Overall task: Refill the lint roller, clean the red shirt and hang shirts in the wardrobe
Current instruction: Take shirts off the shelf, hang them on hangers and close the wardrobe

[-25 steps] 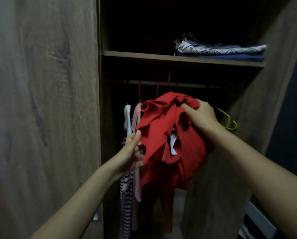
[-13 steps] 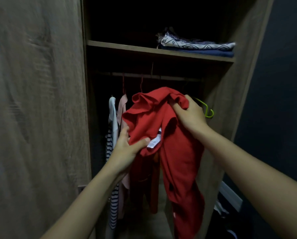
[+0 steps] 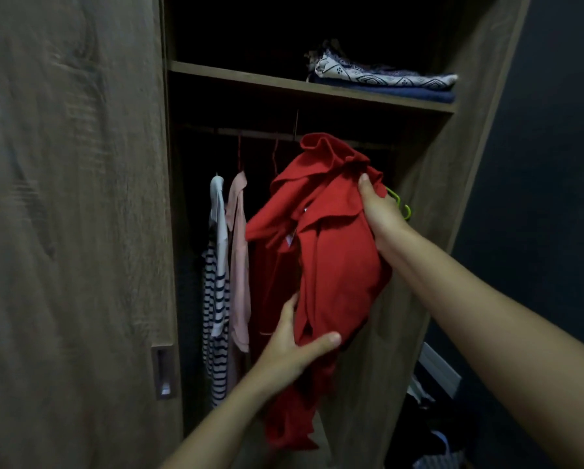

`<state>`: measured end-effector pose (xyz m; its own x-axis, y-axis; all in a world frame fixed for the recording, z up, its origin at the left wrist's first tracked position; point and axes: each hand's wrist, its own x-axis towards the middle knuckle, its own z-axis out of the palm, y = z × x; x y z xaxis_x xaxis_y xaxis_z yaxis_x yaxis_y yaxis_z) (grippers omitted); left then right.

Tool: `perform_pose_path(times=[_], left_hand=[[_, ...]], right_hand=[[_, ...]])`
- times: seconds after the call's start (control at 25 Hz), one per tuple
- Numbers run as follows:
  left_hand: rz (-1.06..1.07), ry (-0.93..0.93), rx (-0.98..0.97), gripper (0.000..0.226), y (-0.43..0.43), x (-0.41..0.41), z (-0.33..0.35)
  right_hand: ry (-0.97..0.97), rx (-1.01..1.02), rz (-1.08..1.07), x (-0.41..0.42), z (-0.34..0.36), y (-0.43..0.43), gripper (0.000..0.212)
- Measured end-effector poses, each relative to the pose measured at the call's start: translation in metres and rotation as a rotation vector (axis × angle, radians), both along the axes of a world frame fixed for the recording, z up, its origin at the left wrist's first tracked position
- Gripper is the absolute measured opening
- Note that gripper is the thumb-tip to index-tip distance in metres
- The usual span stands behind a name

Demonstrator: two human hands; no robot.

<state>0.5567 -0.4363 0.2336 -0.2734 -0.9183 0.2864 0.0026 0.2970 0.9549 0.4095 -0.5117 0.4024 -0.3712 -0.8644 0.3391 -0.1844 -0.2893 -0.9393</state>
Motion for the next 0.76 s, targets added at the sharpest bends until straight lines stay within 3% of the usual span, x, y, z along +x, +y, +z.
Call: perform_pose_path(times=[0.12, 0.2, 0.28, 0.36, 0.44, 0.64, 0.76], left_hand=[[0.201, -0.102, -0.157, 0.034, -0.008, 0.014, 0.002], [0.325, -0.288, -0.249, 0.030, -0.015, 0.032, 0.014], [0.394, -0.440, -0.226, 0.026, -0.016, 0.052, 0.030], [0.257, -0.377, -0.120, 0.032, -0.011, 0.072, 0.052], [0.144, -0.230, -0.095, 0.045, -0.007, 0.091, 0.078], [-0.063, -0.176, -0.086, 0.058, 0.004, 0.115, 0.108], [-0.123, 0.135, -0.014, 0.055, 0.004, 0.106, 0.099]], right_hand=[[0.024, -0.016, -0.087, -0.009, 0.003, -0.001, 0.043], [-0.006, 0.009, -0.070, -0.022, -0.002, -0.006, 0.045], [0.155, 0.107, -0.114, -0.037, -0.013, -0.015, 0.048], [0.476, 0.265, -0.220, -0.051, -0.023, -0.018, 0.056], [0.640, 0.344, -0.275, -0.060, -0.029, -0.022, 0.061], [0.678, 0.328, -0.287, -0.062, -0.028, -0.023, 0.058], [0.696, 0.234, -0.225, -0.057, -0.030, -0.021, 0.051]])
